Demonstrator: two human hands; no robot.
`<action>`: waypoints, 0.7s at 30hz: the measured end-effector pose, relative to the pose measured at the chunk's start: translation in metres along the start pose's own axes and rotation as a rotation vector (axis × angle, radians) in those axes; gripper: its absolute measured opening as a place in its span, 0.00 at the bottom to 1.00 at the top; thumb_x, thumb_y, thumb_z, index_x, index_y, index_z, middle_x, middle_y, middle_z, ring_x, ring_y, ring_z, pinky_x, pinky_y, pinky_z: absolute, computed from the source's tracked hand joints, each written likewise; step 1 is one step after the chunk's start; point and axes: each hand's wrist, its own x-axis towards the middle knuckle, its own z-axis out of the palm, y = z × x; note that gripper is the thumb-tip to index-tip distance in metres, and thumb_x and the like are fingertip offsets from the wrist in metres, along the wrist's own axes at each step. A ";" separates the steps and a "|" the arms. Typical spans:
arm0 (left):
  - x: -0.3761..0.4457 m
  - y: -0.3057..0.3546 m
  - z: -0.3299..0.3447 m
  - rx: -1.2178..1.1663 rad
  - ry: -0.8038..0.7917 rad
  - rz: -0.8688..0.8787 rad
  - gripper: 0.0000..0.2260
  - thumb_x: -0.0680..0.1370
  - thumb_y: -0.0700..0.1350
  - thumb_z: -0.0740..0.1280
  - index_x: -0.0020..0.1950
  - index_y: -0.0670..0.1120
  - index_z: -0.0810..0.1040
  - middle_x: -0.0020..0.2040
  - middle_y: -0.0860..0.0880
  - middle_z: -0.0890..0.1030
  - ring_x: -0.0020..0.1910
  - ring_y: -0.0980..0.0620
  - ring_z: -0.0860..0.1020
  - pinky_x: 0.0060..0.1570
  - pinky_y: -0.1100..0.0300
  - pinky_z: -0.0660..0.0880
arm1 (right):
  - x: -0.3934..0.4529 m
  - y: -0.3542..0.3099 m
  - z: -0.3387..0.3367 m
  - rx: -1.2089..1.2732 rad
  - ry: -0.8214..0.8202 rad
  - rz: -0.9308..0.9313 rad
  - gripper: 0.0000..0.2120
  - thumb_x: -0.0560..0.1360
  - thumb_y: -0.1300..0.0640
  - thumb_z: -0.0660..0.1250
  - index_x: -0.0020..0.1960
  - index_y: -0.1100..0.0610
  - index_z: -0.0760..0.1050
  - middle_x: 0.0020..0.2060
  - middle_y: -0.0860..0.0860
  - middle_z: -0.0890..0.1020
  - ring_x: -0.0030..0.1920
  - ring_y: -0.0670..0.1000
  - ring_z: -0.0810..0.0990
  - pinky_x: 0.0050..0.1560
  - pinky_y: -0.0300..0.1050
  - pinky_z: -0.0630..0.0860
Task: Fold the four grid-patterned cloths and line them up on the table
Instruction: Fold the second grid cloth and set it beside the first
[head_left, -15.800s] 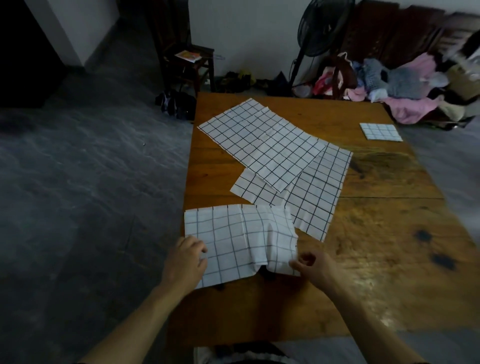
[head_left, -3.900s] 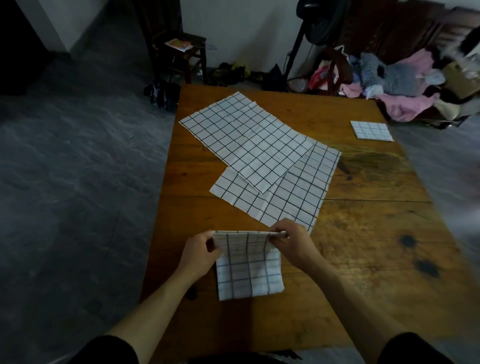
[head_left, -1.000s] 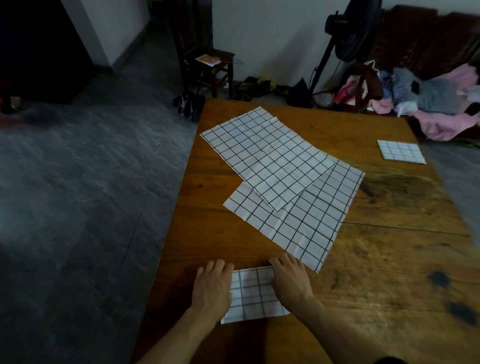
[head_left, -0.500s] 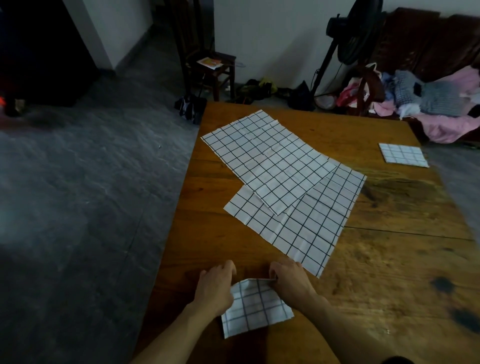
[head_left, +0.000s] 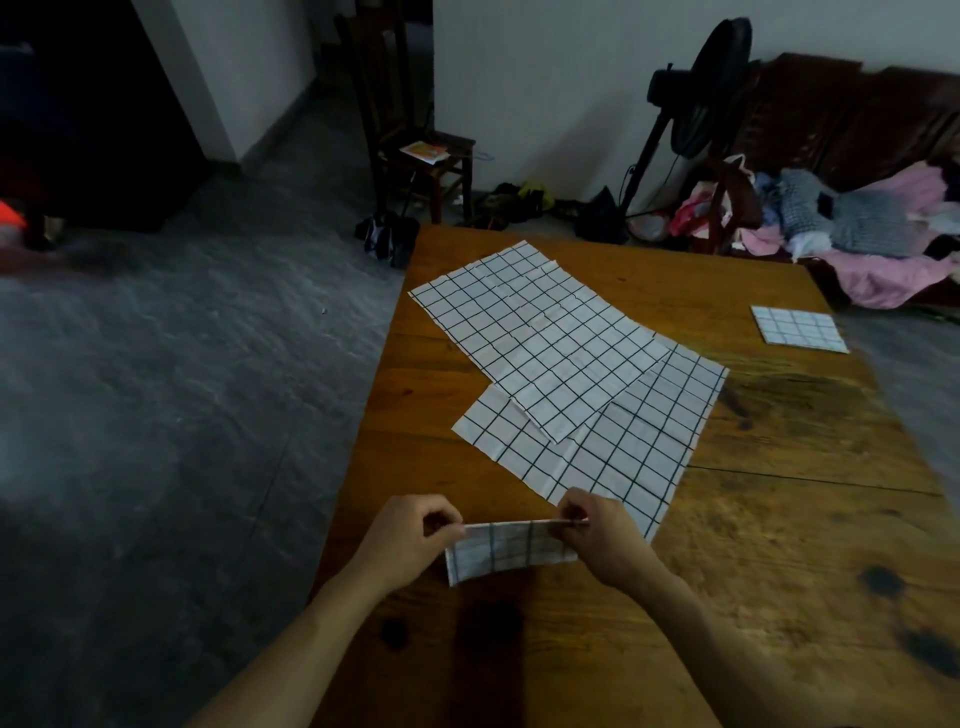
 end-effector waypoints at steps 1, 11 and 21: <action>0.000 0.000 -0.002 0.010 -0.007 0.008 0.04 0.76 0.51 0.70 0.50 0.56 0.80 0.48 0.61 0.80 0.49 0.64 0.77 0.50 0.63 0.76 | -0.001 -0.001 -0.002 0.004 0.002 -0.005 0.06 0.77 0.55 0.67 0.45 0.46 0.72 0.43 0.43 0.77 0.45 0.40 0.76 0.41 0.35 0.73; -0.003 0.018 -0.017 -0.127 0.087 0.133 0.02 0.77 0.47 0.70 0.48 0.53 0.82 0.44 0.59 0.82 0.47 0.61 0.79 0.46 0.60 0.79 | -0.015 -0.012 -0.014 -0.057 0.046 -0.087 0.07 0.74 0.44 0.67 0.48 0.45 0.74 0.45 0.42 0.78 0.45 0.41 0.77 0.47 0.44 0.80; -0.004 0.058 -0.032 -0.043 0.231 0.371 0.02 0.76 0.42 0.72 0.47 0.47 0.83 0.45 0.55 0.81 0.45 0.59 0.78 0.46 0.60 0.79 | -0.013 -0.092 -0.015 0.069 0.322 -0.428 0.06 0.77 0.56 0.67 0.52 0.54 0.81 0.45 0.47 0.83 0.44 0.42 0.79 0.46 0.36 0.77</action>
